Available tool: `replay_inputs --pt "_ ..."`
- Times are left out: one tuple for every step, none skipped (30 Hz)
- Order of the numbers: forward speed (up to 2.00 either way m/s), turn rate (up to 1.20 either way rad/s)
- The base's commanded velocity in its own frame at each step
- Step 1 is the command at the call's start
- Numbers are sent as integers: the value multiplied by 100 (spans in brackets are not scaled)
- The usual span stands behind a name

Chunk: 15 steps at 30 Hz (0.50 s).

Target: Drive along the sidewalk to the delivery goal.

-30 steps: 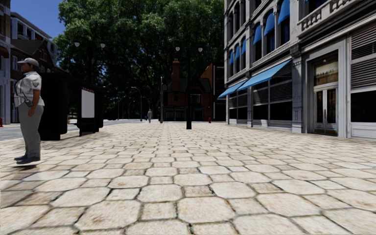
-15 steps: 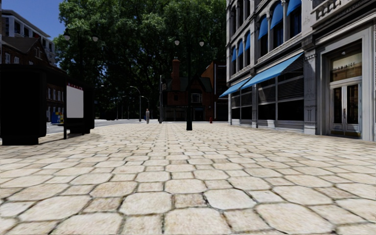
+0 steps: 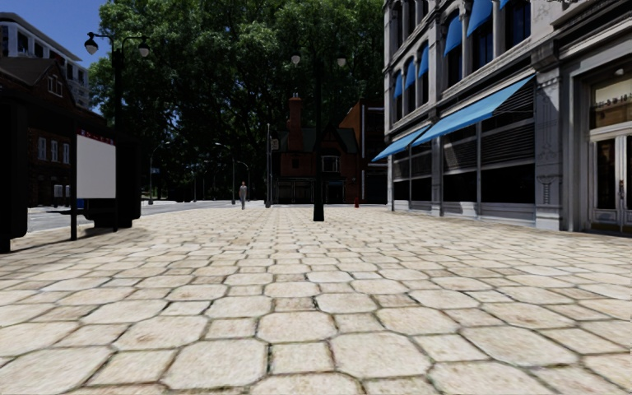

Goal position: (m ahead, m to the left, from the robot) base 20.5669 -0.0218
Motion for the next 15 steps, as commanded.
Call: replay_inputs --pt "200 0" --pt "200 0" --pt "200 0" --pt "200 0" --pt "200 0" --pt "200 0" --pt "200 0" --pt "200 0" --pt "200 0" --pt "200 -10" --pt "200 -21" --pt "200 -27" --pt "200 -27" --pt "200 -32" --pt "200 -41"
